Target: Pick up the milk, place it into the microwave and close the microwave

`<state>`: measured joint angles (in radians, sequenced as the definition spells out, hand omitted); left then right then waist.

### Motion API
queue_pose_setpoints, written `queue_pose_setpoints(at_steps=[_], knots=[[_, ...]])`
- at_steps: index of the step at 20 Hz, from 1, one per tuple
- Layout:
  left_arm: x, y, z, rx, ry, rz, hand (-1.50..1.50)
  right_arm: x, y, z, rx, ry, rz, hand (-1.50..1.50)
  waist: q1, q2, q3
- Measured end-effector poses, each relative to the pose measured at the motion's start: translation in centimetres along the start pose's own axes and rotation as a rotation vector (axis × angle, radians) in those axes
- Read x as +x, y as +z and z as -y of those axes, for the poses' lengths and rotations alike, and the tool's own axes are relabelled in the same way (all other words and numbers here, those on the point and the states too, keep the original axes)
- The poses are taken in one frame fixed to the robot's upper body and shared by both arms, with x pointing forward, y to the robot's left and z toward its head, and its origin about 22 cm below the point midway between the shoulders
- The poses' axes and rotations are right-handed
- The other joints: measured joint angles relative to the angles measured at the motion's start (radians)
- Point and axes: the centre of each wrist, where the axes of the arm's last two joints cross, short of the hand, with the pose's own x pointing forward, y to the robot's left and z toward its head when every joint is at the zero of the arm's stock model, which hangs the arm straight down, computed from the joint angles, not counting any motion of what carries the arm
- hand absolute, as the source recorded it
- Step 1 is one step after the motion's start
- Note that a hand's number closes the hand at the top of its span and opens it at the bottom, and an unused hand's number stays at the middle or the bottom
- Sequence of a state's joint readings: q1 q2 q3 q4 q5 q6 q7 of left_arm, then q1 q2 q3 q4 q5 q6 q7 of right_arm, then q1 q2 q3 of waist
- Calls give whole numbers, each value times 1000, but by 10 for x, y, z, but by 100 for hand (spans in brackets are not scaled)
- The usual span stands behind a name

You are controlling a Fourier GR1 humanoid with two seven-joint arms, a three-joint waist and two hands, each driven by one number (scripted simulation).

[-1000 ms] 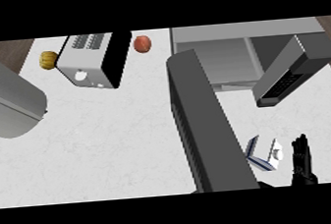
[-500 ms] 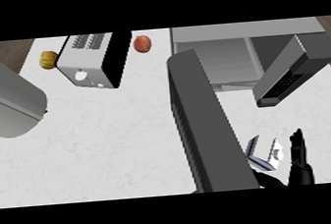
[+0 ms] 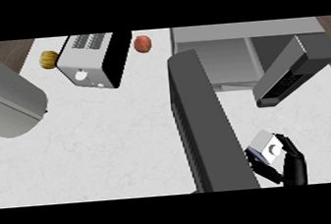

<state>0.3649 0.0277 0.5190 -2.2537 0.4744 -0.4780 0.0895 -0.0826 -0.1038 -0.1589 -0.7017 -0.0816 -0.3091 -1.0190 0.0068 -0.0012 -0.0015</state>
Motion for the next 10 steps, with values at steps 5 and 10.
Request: queue_pose_setpoints(at_steps=[5,10], knots=[[0,1,-4,-6,-2,4,-150,7,-40,-6,95,-28,74,150,14,3,2],[0,0,-3,-26,11,8,-150,20,-93,2,299,-113,154,150,31,9,4]])
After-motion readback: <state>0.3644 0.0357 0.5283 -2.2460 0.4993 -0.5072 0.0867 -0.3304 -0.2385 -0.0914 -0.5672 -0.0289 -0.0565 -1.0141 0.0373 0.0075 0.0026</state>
